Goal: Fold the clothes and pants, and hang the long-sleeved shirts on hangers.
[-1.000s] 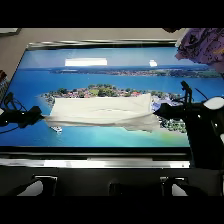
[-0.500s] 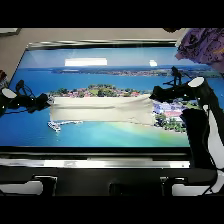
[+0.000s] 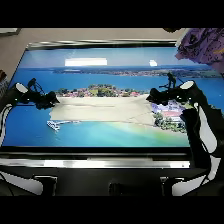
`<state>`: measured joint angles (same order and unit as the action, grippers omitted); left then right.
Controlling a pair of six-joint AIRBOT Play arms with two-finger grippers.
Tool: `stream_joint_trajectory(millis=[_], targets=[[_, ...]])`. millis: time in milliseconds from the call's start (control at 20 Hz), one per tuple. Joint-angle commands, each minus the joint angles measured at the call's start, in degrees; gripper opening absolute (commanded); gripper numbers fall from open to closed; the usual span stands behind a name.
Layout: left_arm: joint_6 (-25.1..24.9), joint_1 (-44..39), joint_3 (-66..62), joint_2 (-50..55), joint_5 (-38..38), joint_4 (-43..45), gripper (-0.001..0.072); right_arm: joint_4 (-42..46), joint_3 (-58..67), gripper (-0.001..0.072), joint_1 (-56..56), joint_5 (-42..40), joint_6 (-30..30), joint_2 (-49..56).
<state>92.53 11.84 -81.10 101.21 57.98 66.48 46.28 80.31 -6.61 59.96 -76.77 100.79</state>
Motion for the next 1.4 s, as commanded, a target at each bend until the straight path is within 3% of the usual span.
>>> stream_joint_trajectory(millis=[0, 150, 350, 450, 800, 950, 1050, 1100, 1150, 1200, 1250, 1350], targets=[[0.11, 0.26, -2.03, 0.39, 2.01, 0.0, 0.0547, -0.61, 3.02, 0.0432, -1.29, 3.93, -3.54, 0.85], [0.09, 1.16, -7.26, -1.18, 6.69, 1.14, 0.0547, -0.22, 9.22, 0.054, -7.17, 13.05, -4.22, 0.87], [0.07, 1.42, -11.54, -3.89, 10.1, 5.9, 0.0547, -0.39, 9.31, 0.0622, -14.71, 23.39, -0.52, 3.93], [0.09, 1.42, -11.54, -4.94, 10.16, 6.73, 0.0547, -0.76, 9.31, 0.0622, -14.47, 26.51, 2.08, 6.86], [0.72, 1.4, -11.52, -5.05, 10.4, 6.71, 0.0546, -2.75, 9.31, 0.0614, -8.61, 23.32, 4.17, 13.0], [0.74, 1.42, -11.52, -5.03, 10.21, 7.67, 0.0546, -2.67, 9.31, 0.0572, -5.22, 21.94, 4.11, 13.64], [0.79, 1.36, -11.52, -5.03, 10.27, 7.5, 0.0546, -1.86, 9.31, 0.0465, -3.56, 21.51, 3.93, 13.66], [0.98, 1.29, -11.52, -5.03, 10.27, 7.5, 0.0546, -1.51, 9.31, 0.0357, -2.91, 21.29, 3.93, 13.66], [1.03, 1.16, -11.52, -5.05, 10.29, 7.34, 0.0546, -1.38, 9.31, 0.022, -2.45, 21.07, 3.74, 13.62], [1.01, 1.05, -11.52, -5.03, 10.45, 6.49, 0.0543, -1.44, 9.35, 0.0025, -2.36, 21.0, 3.21, 13.35], [0.98, 0.9, -11.52, -5.03, 10.47, 4.87, 0.0511, -1.42, 9.38, 0.0029, -2.38, 20.57, 1.79, 12.46], [0.79, -0.44, -11.52, -4.85, 10.12, -0.07, 0.0012, -0.72, 9.38, 0.0027, -2.89, 18.73, -1.95, 8.15]])
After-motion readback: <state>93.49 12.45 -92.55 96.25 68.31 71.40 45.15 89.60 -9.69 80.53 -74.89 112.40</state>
